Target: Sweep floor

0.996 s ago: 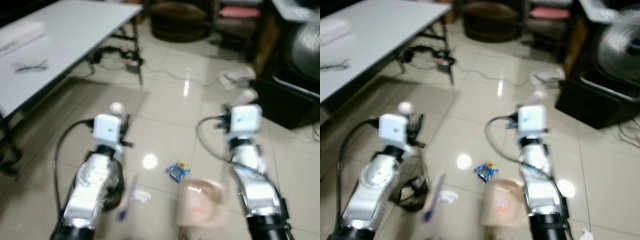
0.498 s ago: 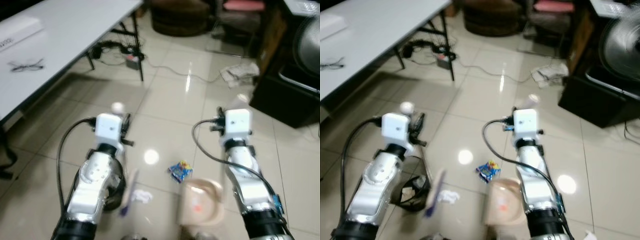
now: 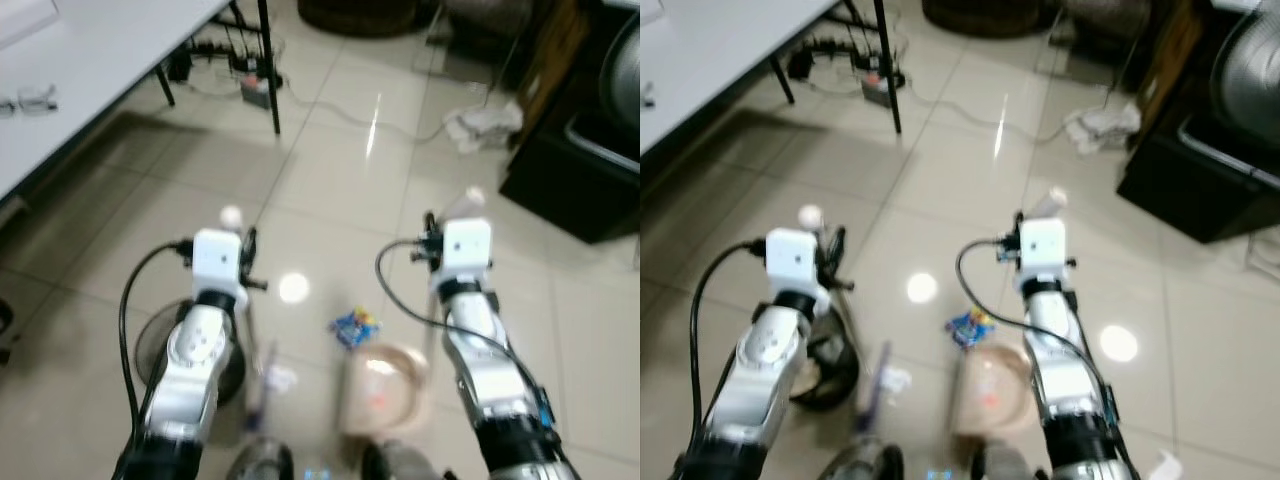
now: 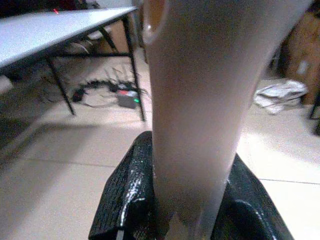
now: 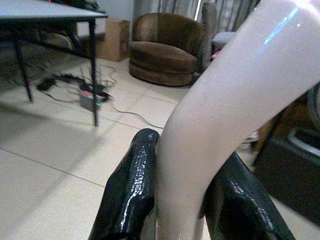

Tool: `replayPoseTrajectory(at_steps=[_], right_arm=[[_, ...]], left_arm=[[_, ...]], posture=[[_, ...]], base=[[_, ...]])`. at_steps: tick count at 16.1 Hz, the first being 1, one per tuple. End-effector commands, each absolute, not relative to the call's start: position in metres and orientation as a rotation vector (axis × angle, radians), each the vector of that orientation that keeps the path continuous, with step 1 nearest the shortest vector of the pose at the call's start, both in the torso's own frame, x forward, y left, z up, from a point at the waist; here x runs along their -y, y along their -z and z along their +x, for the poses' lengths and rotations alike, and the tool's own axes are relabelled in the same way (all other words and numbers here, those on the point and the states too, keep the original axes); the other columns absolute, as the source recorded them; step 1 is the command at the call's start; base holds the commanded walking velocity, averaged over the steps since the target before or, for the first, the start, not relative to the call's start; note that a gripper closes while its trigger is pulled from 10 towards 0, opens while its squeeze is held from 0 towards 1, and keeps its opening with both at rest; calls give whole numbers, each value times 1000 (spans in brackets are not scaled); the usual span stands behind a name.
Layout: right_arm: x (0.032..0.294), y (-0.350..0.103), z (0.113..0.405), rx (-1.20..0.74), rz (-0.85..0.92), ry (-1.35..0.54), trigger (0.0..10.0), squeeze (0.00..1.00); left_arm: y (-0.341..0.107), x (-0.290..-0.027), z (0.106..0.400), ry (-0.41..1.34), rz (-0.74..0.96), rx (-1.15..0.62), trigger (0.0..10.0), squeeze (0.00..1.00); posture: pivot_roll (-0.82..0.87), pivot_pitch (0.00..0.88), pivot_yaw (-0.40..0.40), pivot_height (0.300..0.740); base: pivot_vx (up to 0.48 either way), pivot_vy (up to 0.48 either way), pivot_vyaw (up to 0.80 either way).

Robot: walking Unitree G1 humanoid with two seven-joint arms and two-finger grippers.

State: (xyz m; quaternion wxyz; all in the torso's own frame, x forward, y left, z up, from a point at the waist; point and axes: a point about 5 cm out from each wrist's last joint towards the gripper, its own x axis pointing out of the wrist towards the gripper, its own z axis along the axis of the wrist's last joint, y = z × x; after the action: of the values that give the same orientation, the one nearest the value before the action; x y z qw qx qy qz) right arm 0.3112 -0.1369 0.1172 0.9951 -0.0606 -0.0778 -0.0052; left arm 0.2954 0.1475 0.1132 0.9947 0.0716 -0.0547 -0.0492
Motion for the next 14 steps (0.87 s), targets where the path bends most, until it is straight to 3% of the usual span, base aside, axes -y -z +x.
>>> replayPoseTrajectory(at_steps=[1,14], right_arm=[[142,-120,311,183,-120,24,10000,0],[128,-96,314,260,-239,6,10000,0]], left_arm=[[-114,-143,295,104,168,135,10000,0],[-100,-94,296,242,109,181,10000,0]], posture=[[-19,290,5,740],[-7,334,12,740]], base=[[0,0,0],[0,0,0]])
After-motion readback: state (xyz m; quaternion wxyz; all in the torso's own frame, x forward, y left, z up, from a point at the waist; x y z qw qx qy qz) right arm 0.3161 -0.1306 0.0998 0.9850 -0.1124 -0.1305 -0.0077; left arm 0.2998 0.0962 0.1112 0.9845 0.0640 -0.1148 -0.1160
